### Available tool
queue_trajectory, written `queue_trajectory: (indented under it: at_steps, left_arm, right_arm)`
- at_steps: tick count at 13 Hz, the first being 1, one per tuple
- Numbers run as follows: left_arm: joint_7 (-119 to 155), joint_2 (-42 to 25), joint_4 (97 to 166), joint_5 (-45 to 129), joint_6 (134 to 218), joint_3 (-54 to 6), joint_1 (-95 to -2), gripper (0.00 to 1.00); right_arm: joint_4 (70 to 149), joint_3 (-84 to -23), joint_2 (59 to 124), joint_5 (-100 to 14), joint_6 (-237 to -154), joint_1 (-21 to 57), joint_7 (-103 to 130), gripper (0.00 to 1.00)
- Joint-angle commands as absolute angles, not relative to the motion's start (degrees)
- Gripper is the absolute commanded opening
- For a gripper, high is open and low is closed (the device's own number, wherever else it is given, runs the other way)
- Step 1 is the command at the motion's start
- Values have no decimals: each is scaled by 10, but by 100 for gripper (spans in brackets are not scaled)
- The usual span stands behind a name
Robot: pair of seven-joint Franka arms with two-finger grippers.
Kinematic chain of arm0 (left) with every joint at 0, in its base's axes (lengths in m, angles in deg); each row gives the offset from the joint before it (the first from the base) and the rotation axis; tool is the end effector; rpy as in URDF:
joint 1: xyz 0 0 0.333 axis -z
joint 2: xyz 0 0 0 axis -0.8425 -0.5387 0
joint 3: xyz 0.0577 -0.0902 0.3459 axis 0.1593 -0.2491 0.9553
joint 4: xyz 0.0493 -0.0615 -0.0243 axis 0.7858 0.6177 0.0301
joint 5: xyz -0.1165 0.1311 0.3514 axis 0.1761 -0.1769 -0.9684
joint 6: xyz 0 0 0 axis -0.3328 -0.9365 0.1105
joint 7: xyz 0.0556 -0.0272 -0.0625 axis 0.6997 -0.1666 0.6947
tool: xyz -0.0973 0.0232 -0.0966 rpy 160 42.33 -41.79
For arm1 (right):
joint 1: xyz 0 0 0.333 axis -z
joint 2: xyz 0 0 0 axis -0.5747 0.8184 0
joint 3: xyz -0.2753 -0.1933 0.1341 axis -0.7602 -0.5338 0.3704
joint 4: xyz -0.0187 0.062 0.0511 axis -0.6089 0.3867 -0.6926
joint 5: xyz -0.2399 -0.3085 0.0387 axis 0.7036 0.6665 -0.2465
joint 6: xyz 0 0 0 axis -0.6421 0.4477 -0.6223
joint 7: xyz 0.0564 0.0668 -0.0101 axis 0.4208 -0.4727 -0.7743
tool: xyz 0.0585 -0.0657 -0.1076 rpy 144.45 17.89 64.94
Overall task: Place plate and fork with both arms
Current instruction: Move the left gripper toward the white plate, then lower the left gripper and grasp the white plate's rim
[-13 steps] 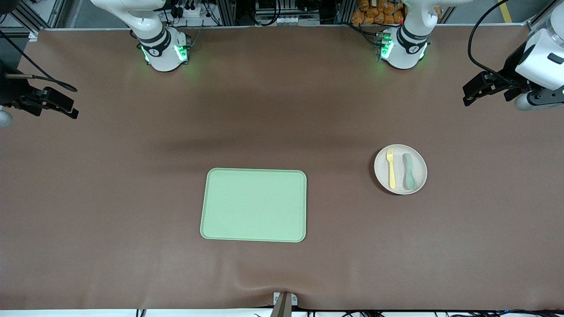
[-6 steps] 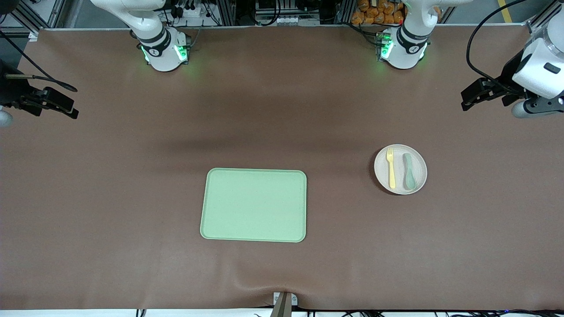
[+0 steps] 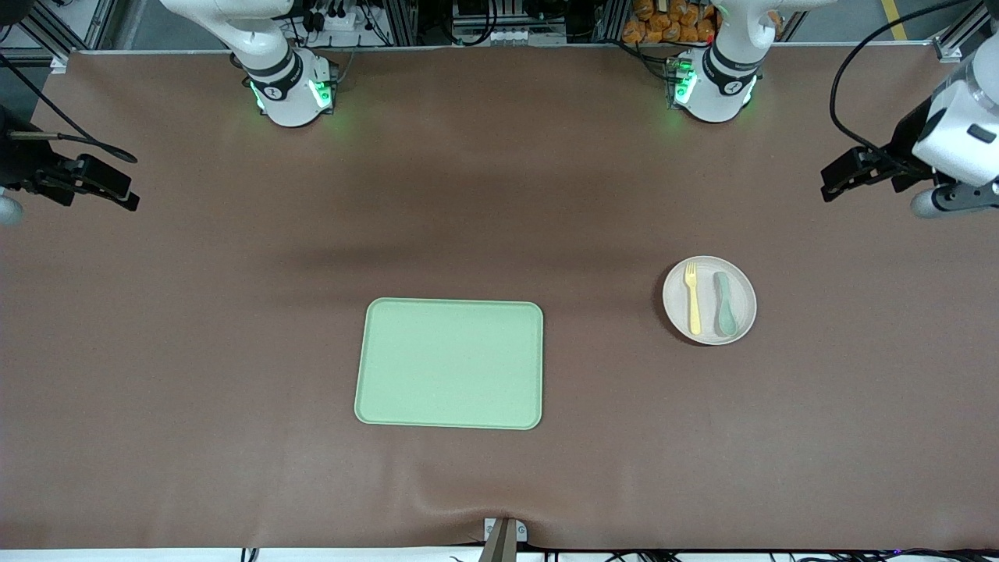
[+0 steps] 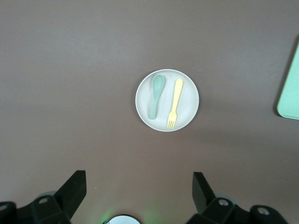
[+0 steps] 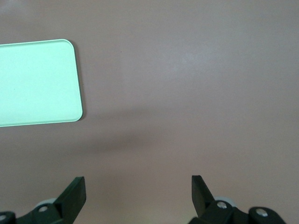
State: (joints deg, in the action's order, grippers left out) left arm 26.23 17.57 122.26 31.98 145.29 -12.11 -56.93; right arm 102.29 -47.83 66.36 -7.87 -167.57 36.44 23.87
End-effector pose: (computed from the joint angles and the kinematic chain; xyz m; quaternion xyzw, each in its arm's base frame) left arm 0.5398 -0.0610 0.6307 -0.9971 -0.0677 0.0306 0.0170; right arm 0.5367 -0.0037 0.6419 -0.9982 0.0544 0.0182 0.0184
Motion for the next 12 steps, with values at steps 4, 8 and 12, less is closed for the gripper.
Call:
queue_trajectory:
  at_steps: [4, 8, 12]
  left_arm:
    - [250, 177, 1427, 328, 1670, -121, -605, 100]
    - [250, 120, 1483, 329, 1760, -122, -623, 100]
    - [248, 44, 1484, 372, 1798, -123, -653, 100]
  right_arm:
    - [1025, -468, 680, -89, -1675, 372, 235, 100]
    - [1028, -469, 680, -88, -1674, 365, 236, 100]
    - [1023, -471, 681, -88, -1675, 372, 235, 100]
